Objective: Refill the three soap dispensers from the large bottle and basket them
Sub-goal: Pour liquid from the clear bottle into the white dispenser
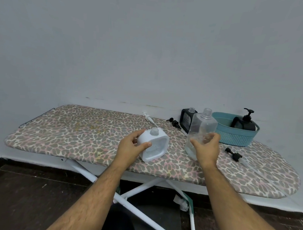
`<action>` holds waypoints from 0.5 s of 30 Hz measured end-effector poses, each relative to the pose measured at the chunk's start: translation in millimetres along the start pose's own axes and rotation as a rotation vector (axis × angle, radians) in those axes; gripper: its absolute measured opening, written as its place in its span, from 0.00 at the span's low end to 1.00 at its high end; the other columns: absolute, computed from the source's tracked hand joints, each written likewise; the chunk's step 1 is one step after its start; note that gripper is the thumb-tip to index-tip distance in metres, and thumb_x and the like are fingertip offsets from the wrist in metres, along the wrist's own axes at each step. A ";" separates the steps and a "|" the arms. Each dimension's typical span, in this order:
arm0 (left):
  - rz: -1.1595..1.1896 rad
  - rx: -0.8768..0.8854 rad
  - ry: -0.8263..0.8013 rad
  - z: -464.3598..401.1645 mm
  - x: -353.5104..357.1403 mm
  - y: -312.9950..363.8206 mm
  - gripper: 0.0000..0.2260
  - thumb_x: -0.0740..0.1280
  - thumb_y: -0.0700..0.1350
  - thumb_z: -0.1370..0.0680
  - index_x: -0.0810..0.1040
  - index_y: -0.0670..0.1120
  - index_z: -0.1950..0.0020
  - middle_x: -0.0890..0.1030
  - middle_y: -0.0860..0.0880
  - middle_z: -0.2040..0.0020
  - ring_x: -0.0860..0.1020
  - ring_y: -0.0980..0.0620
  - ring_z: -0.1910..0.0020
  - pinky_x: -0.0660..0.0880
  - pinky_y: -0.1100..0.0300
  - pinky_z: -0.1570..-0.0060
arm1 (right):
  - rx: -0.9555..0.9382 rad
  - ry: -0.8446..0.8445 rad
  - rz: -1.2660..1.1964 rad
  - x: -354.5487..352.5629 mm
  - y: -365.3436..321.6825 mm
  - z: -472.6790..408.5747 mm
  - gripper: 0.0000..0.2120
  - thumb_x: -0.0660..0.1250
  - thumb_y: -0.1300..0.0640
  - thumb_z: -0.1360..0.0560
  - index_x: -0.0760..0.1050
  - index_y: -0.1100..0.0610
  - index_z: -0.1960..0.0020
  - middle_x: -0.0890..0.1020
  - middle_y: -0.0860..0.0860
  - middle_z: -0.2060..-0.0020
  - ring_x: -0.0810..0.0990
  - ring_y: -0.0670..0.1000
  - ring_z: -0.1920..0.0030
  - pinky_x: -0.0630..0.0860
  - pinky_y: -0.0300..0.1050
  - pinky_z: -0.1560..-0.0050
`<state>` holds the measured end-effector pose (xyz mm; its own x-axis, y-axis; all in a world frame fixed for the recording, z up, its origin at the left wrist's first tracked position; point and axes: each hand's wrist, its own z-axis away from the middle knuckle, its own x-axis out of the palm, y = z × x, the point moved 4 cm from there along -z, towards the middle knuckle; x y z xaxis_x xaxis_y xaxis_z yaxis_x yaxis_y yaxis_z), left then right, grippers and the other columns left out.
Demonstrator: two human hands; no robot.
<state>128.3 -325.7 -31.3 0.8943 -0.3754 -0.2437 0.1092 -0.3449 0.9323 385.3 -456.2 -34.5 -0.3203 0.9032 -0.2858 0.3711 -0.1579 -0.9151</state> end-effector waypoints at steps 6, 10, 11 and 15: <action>-0.003 0.004 0.005 -1.3 0.9 -2.8 0.26 0.77 0.46 0.28 0.75 0.53 0.31 0.76 0.58 0.40 0.76 0.61 0.45 0.78 0.60 0.51 | -0.012 -0.020 0.003 2.3 6.9 0.4 0.33 0.79 0.53 0.31 0.63 0.54 0.33 0.76 0.50 0.42 0.76 0.50 0.44 0.73 0.44 0.43; -0.020 -0.001 0.007 0.1 1.4 -2.8 0.26 0.76 0.47 0.27 0.75 0.54 0.30 0.76 0.58 0.41 0.76 0.61 0.45 0.82 0.51 0.54 | -0.005 -0.028 0.047 0.2 10.5 -0.9 0.32 0.78 0.54 0.30 0.65 0.54 0.33 0.78 0.50 0.43 0.78 0.51 0.45 0.76 0.46 0.42; -0.020 0.001 0.008 0.5 1.3 -2.8 0.26 0.76 0.47 0.27 0.75 0.54 0.30 0.76 0.57 0.40 0.76 0.61 0.45 0.83 0.52 0.55 | 0.005 -0.014 0.054 -1.3 10.8 -1.7 0.31 0.78 0.54 0.30 0.66 0.54 0.34 0.78 0.50 0.43 0.78 0.51 0.45 0.76 0.47 0.43; -0.023 -0.001 0.009 1.2 1.4 -1.9 0.26 0.76 0.47 0.27 0.74 0.54 0.30 0.77 0.56 0.41 0.76 0.61 0.46 0.83 0.51 0.55 | 0.026 0.041 0.058 -10.9 11.9 -0.6 0.29 0.78 0.54 0.30 0.68 0.54 0.36 0.79 0.51 0.43 0.78 0.52 0.45 0.78 0.52 0.41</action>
<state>128.9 -326.5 -33.7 0.8953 -0.3598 -0.2626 0.1302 -0.3524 0.9268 393.8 -467.7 -42.2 -0.2632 0.9077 -0.3269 0.3650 -0.2200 -0.9047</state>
